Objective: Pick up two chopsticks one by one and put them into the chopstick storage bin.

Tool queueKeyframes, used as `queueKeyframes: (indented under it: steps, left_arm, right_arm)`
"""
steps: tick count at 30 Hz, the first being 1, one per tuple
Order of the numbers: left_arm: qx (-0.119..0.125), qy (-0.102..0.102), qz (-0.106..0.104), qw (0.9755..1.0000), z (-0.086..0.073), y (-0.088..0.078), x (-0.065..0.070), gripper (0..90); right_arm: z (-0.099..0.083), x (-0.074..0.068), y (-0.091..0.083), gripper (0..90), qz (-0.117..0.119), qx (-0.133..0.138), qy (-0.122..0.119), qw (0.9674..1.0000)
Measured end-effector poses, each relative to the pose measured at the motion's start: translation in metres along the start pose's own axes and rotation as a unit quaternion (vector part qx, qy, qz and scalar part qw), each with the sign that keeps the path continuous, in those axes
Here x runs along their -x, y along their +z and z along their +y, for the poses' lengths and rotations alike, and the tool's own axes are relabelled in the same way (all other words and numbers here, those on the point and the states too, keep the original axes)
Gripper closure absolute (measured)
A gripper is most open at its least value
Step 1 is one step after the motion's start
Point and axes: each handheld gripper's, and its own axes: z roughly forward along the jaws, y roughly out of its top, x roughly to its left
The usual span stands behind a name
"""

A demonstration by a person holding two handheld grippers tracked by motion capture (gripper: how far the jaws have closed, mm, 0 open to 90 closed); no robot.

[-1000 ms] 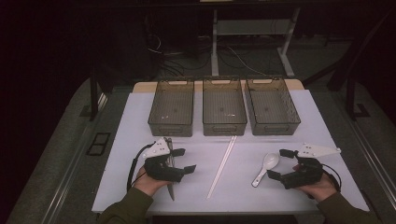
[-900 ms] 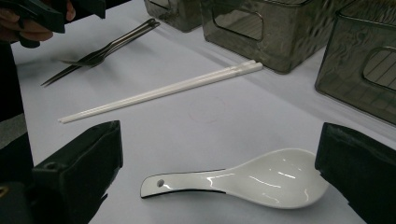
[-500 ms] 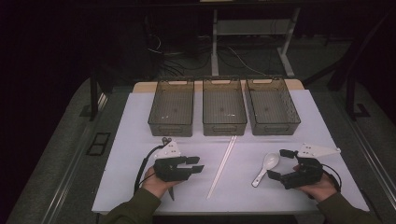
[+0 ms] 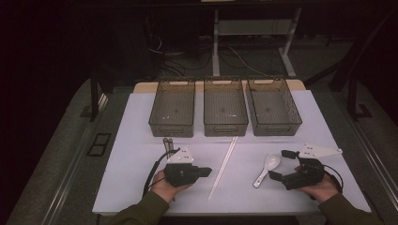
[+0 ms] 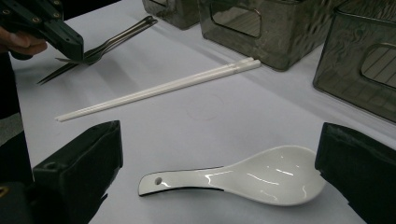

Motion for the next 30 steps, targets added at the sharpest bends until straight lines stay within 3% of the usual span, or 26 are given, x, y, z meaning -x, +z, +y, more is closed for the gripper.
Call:
queueKeyframes:
  steps: [11, 24, 30]
  left_arm:
    - [-0.043, 0.015, -0.006, 0.999, 0.001, 0.021, 0.006, 88.6]
    - [-0.099, 0.029, -0.006, 0.9947, -0.004, 0.04, 0.009, 88.6]
    - [-0.101, 0.026, -0.007, 0.9945, -0.005, 0.041, 0.009, 88.6]
  right_arm:
    - [0.0, 0.0, 0.0, 0.9, -0.001, -0.001, 0.0, 1.0]
    - [0.0, 0.0, 0.0, 0.9, -0.004, 0.0, 0.0, 1.0]
    - [0.0, 0.001, 0.0, 0.8, -0.004, 0.0, 0.001, 1.0]
